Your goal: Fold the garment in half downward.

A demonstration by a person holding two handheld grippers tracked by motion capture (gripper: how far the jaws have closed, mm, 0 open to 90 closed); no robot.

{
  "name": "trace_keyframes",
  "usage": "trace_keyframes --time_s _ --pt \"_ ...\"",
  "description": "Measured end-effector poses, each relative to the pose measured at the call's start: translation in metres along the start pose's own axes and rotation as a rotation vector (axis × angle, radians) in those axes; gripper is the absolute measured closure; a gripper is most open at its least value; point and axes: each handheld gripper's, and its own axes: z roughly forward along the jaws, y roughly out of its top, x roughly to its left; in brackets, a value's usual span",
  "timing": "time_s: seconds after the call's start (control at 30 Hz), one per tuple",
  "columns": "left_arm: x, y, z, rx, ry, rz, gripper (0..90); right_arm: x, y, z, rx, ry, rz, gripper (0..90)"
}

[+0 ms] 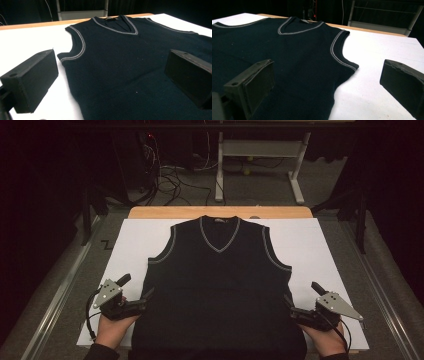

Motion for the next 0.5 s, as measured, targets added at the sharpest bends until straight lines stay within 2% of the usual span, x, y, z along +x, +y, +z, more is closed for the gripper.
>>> trace_keyframes --time_s 0.1,0.2,0.37,0.4,0.5 --pt "-0.0013 0.0014 0.0007 -0.008 0.001 -0.008 0.0 -0.0022 -0.0005 0.0019 0.0 0.01 0.016 0.1" --pt "-0.0037 0.0018 0.0048 0.01 -0.004 0.007 0.0 -0.0043 -0.0003 0.0034 -0.011 0.011 0.023 0.1" --pt "-0.004 0.0016 0.008 0.014 -0.001 0.006 0.0 -0.005 -0.0027 0.0013 -0.008 -0.004 0.023 0.1" --pt "-0.0043 0.0023 0.0076 0.036 -0.007 0.014 0.0 -0.0047 -0.0026 0.0001 -0.004 -0.004 0.011 0.1" --pt "-0.0036 0.0024 0.0054 0.05 -0.004 0.01 0.0 -0.005 -0.0017 -0.0008 -0.005 -0.011 0.016 0.1"
